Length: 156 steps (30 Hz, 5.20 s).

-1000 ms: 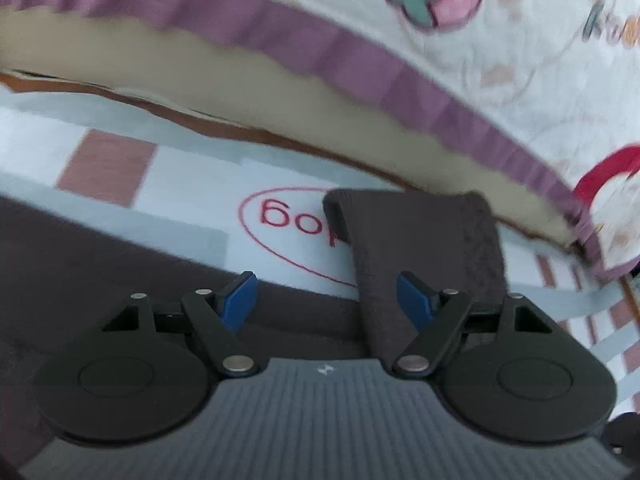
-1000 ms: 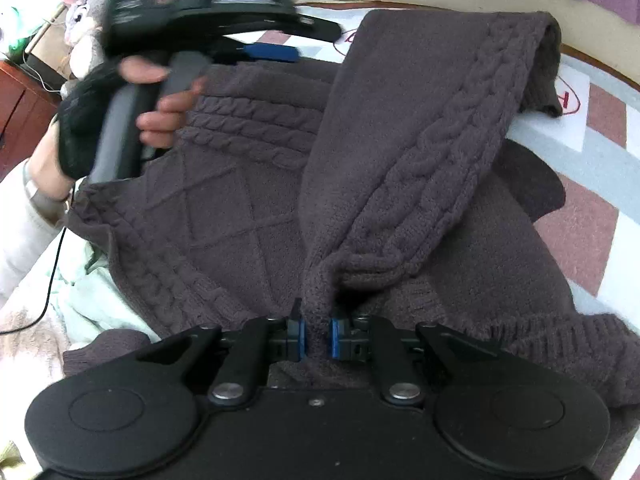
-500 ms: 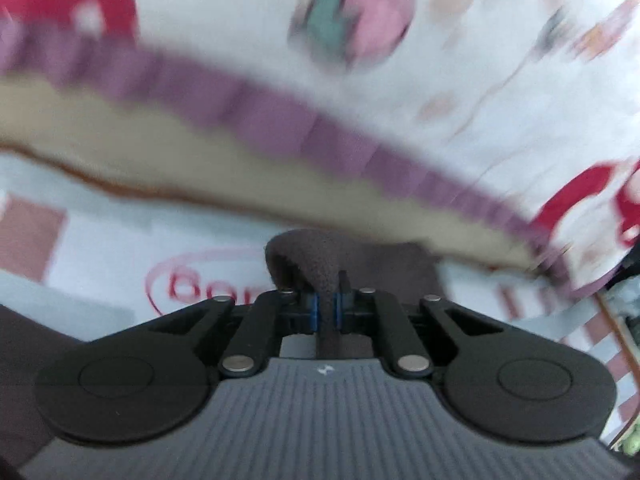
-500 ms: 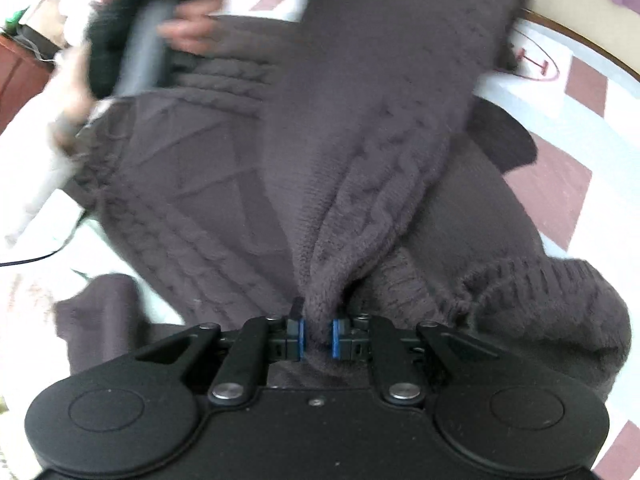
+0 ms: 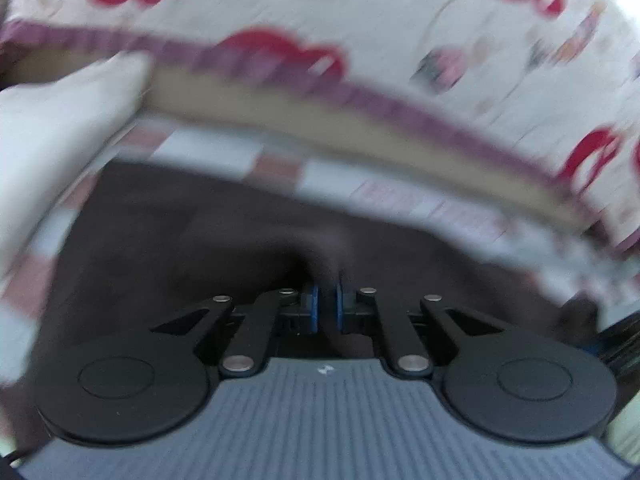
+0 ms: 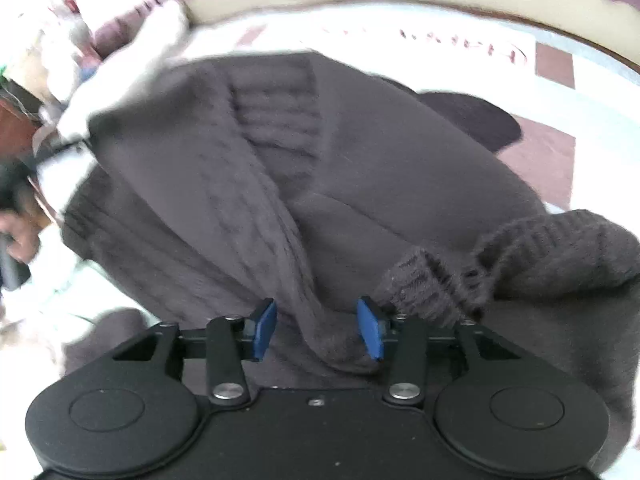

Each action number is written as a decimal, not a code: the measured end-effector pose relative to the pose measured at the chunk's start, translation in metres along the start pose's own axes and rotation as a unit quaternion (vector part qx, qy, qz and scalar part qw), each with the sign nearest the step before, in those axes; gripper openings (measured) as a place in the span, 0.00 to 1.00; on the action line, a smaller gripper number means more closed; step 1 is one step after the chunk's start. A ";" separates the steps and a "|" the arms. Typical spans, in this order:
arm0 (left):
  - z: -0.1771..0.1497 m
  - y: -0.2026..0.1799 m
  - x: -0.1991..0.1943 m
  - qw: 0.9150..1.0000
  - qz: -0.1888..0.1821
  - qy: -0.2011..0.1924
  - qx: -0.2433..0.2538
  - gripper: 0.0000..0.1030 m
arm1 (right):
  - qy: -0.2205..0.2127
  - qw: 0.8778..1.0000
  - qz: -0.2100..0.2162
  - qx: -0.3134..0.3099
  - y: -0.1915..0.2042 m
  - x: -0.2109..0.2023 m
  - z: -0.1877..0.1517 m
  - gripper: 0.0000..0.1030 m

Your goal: Fold clothes

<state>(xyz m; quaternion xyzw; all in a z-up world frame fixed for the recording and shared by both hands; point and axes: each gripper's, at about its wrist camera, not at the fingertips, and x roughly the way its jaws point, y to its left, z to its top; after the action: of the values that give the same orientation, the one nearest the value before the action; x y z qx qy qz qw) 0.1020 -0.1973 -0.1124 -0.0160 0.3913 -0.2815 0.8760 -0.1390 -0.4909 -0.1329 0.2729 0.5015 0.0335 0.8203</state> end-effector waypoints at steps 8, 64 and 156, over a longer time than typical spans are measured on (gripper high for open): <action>-0.003 0.030 0.002 0.998 0.002 0.049 -0.048 0.19 | -0.081 0.991 -0.015 0.102 -0.006 -0.021 -0.016 0.56; 0.011 0.066 0.055 0.997 -0.044 -0.016 -0.057 0.07 | -0.127 0.974 -0.186 -0.017 0.052 0.020 0.055 0.53; -0.035 0.038 0.002 0.990 0.061 0.072 0.109 0.00 | -0.101 0.958 -0.268 -0.022 0.032 0.100 0.022 0.56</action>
<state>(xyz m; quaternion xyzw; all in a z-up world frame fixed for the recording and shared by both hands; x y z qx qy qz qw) 0.0968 -0.1592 -0.1472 0.1238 0.4209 -0.2688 0.8575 -0.0636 -0.4402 -0.1903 0.1121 0.4701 -0.2040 0.8514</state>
